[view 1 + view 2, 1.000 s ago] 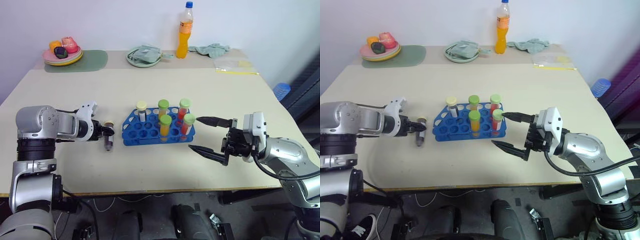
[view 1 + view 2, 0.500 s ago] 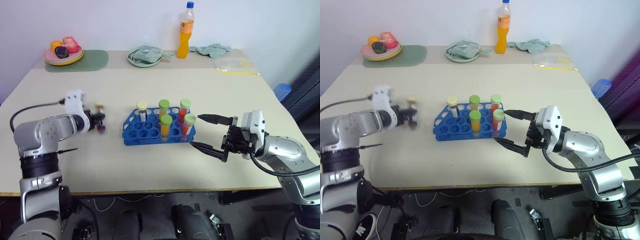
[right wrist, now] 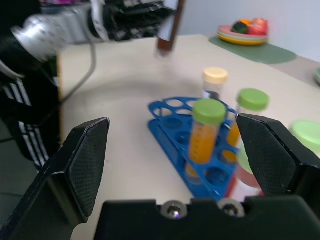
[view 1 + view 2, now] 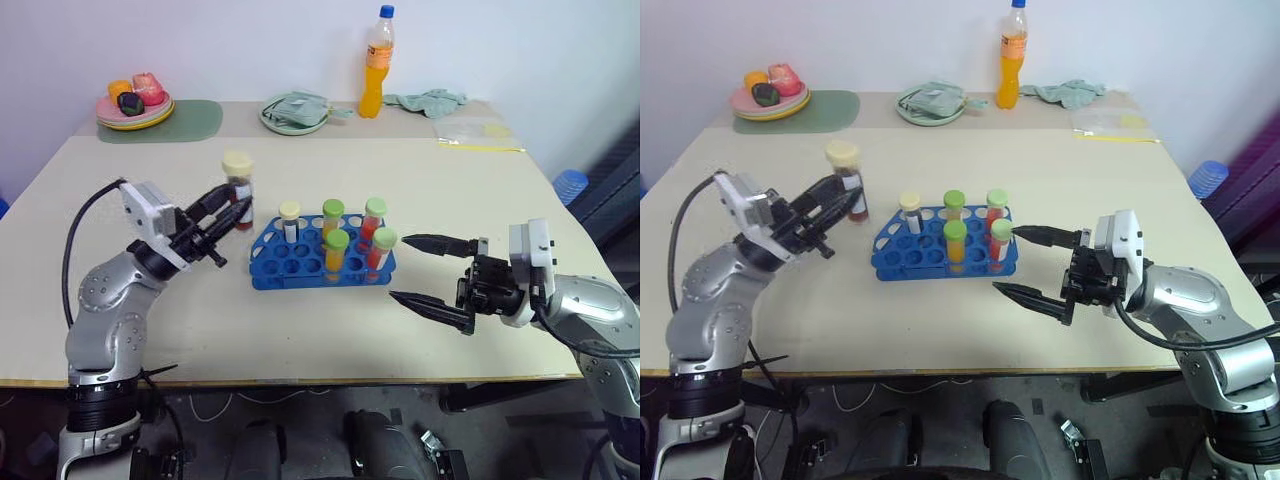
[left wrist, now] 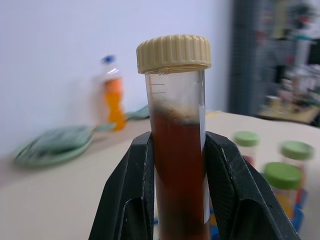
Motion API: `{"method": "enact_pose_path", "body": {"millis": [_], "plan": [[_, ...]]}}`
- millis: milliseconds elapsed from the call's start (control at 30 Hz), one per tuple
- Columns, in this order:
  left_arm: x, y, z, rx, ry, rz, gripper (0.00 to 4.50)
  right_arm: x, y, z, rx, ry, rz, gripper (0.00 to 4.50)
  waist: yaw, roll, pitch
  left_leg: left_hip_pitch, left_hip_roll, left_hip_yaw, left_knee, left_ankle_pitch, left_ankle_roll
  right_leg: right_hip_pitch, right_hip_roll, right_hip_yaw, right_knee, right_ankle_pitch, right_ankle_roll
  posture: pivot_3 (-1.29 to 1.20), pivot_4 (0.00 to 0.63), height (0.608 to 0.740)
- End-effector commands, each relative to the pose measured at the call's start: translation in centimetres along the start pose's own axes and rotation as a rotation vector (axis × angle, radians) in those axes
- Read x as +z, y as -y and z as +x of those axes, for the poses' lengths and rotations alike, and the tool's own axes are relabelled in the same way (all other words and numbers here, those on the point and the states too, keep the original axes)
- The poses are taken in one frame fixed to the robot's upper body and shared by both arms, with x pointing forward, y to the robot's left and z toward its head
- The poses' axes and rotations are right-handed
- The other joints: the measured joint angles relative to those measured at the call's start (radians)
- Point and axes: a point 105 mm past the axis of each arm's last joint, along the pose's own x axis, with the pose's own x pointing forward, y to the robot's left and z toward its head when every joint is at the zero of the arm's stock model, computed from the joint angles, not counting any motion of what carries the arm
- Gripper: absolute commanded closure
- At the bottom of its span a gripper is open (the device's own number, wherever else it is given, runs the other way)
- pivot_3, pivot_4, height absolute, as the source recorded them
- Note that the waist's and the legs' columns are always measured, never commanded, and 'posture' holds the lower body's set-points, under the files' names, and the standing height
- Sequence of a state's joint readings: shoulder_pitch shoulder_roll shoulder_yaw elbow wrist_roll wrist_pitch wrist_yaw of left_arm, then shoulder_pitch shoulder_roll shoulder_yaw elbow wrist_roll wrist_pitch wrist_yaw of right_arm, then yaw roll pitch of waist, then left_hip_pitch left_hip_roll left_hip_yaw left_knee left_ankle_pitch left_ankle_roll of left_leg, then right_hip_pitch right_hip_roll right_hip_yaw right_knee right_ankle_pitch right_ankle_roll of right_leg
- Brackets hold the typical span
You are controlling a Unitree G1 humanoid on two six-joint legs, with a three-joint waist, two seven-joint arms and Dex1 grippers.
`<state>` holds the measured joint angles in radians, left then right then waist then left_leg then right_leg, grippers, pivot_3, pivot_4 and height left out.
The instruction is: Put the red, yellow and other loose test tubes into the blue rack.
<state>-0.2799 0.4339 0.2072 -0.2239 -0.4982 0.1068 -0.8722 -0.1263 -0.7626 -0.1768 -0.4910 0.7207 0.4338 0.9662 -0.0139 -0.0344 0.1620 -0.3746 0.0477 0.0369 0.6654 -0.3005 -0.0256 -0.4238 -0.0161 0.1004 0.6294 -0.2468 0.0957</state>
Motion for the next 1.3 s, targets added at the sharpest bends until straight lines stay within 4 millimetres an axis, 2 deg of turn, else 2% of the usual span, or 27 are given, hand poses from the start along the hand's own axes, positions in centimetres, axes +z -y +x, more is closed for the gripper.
{"method": "enact_pose_path", "body": {"millis": [33, 133, 367, 500, 700, 867, 1167, 1300], "plan": [[-0.8, 1.6, 0.2, -0.1, 0.006, 0.097, 3.33, 1.2, 0.1, -0.3, -0.032, 0.025, -0.053, 0.0, 0.0, 0.0, 0.0, 0.0, 0.0, 0.0, 0.0, 0.0, 0.0, 0.0, 0.0, 0.0, 0.0, 0.0, 0.0, 0.0, 0.15, 0.74], [-2.1, 1.9, 0.5, -0.094, -0.003, 0.121, 3.33, 1.2, 0.3, -0.4, -0.056, 0.024, -0.06, 0.0, -0.001, 0.0, 0.0, 0.0, 0.0, 0.0, 0.0, 0.0, 0.0, 0.0, 0.001, 0.0, 0.0, 0.0, 0.0, 0.0, 0.15, 0.74], [-5.1, 4.3, 0.4, -0.152, -0.059, 0.238, 3.33, 1.1, 0.3, -1.0, -0.109, 0.007, -0.064, 0.0, 0.0, 0.0, 0.0, 0.0, 0.0, 0.0, 0.0, 0.0, 0.001, 0.0, 0.0, 0.0, 0.0, 0.0, 0.001, 0.0, 0.15, 0.74], [-6.2, 5.0, 0.6, -0.133, -0.039, 0.257, 3.33, 1.2, 0.3, -1.1, -0.117, 0.002, -0.065, 0.0, 0.0, 0.0, 0.0, 0.0, 0.001, 0.0, 0.0, 0.0, 0.001, 0.0, 0.001, 0.0, 0.0, 0.0, 0.001, 0.0, 0.15, 0.74], [-6.5, 4.7, 1.1, -0.095, 0.014, 0.319, 3.33, 1.1, 0.4, -1.2, -0.124, -0.008, -0.071, 0.0, 0.0, 0.001, 0.0, 0.001, 0.001, 0.0, 0.0, 0.0, 0.001, 0.0, 0.001, 0.0, 0.0, 0.001, 0.002, 0.0, 0.15, 0.74], [-6.9, 5.0, 1.2, -0.097, 0.025, 0.3, 3.33, 1.0, 0.7, -1.1, -0.124, -0.017, -0.083, 0.0, 0.0, 0.001, 0.0, 0.001, 0.001, 0.0, 0.0, -0.001, 0.001, 0.0, 0.001, 0.0, 0.0, 0.001, 0.002, 0.0, 0.15, 0.74], [-8.1, 5.7, 0.8, -0.062, 0.038, 0.153, 3.33, 1.0, 0.8, -1.1, -0.125, -0.026, -0.095, 0.0, -0.001, 0.001, -0.001, 0.001, 0.001, 0.0, 0.0, -0.001, 0.001, 0.0, 0.001, 0.0, 0.001, 0.001, 0.003, 0.0, 0.15, 0.74], [-8.1, 5.3, 0.9, -0.01, 0.045, 0.075, 3.33, 0.9, 0.8, -1.1, -0.124, -0.032, -0.096, 0.0, 0.0, 0.001, -0.001, 0.001, 0.001, 0.0, 0.0, -0.001, 0.002, 0.001, 0.001, 0.0, 0.0, 0.001, 0.003, 0.0, 0.15, 0.74]]}}
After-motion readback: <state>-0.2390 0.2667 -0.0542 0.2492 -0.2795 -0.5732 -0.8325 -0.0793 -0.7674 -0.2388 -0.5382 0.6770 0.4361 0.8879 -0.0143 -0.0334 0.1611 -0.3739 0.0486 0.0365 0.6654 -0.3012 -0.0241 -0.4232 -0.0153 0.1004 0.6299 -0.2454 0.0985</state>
